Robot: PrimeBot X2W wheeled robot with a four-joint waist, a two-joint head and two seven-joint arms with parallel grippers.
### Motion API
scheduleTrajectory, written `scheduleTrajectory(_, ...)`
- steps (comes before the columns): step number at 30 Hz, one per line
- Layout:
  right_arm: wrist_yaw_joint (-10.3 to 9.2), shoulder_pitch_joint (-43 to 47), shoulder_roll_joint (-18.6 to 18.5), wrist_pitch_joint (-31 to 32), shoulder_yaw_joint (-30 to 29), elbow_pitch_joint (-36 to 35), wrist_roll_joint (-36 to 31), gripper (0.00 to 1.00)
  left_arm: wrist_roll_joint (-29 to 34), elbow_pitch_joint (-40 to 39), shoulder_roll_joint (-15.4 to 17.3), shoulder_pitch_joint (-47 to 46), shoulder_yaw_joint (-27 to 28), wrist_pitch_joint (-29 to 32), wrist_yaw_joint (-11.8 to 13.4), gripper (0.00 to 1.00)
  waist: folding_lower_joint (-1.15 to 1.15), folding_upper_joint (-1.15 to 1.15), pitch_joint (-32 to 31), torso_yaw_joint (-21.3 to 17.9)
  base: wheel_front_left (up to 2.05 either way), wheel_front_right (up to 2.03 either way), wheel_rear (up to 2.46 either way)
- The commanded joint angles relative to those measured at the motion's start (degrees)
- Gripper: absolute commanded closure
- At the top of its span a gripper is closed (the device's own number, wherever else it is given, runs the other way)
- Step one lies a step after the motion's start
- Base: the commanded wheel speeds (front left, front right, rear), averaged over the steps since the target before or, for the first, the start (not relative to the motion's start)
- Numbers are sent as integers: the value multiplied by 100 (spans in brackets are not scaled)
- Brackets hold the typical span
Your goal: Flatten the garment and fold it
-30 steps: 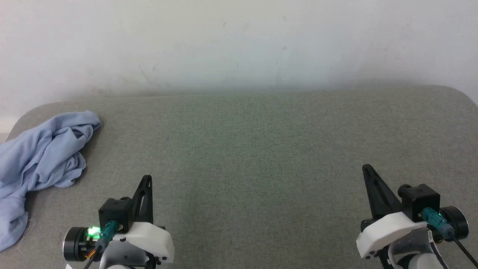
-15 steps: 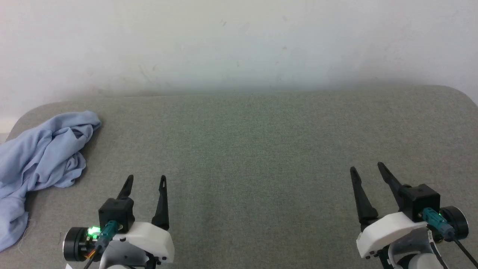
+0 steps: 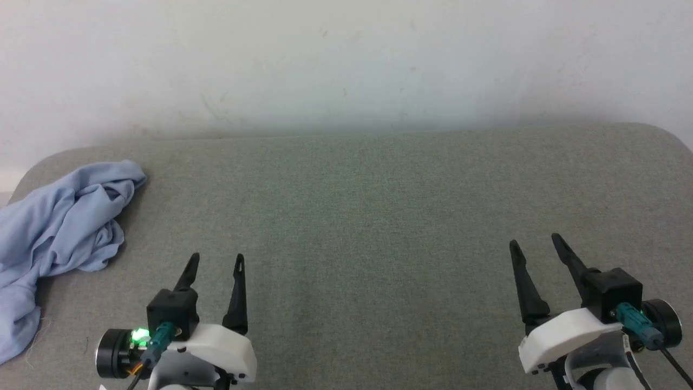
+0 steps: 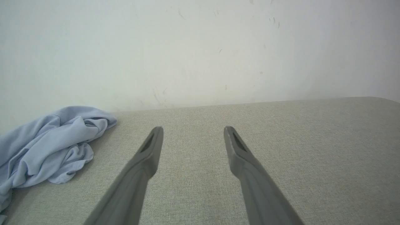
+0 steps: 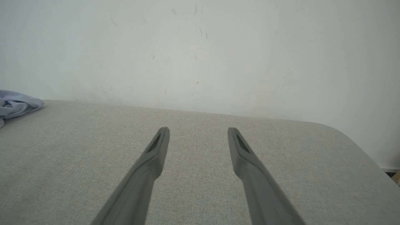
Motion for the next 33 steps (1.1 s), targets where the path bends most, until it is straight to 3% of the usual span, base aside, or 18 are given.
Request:
scheduleTrajectory(1, 5, -3, -1, -53, -12, 13, 57, 0, -40, 28, -1, -2, -19, -58, 6, 0, 0, 0, 1, 2, 0, 0, 0)
scheduleTrajectory(11, 8, 6, -1, -164, 53, -32, 67, 0, -83, 65, -1, -13, -53, -170, 13, 0, 0, 0, 10, 113, 0, 0, 0)
scheduleTrajectory(33, 15, -4, -2, -410, 245, -35, 19, 0, -179, 121, -2, 15, -103, -417, 41, 0, 0, 0, 7, 801, 0, 0, 0)
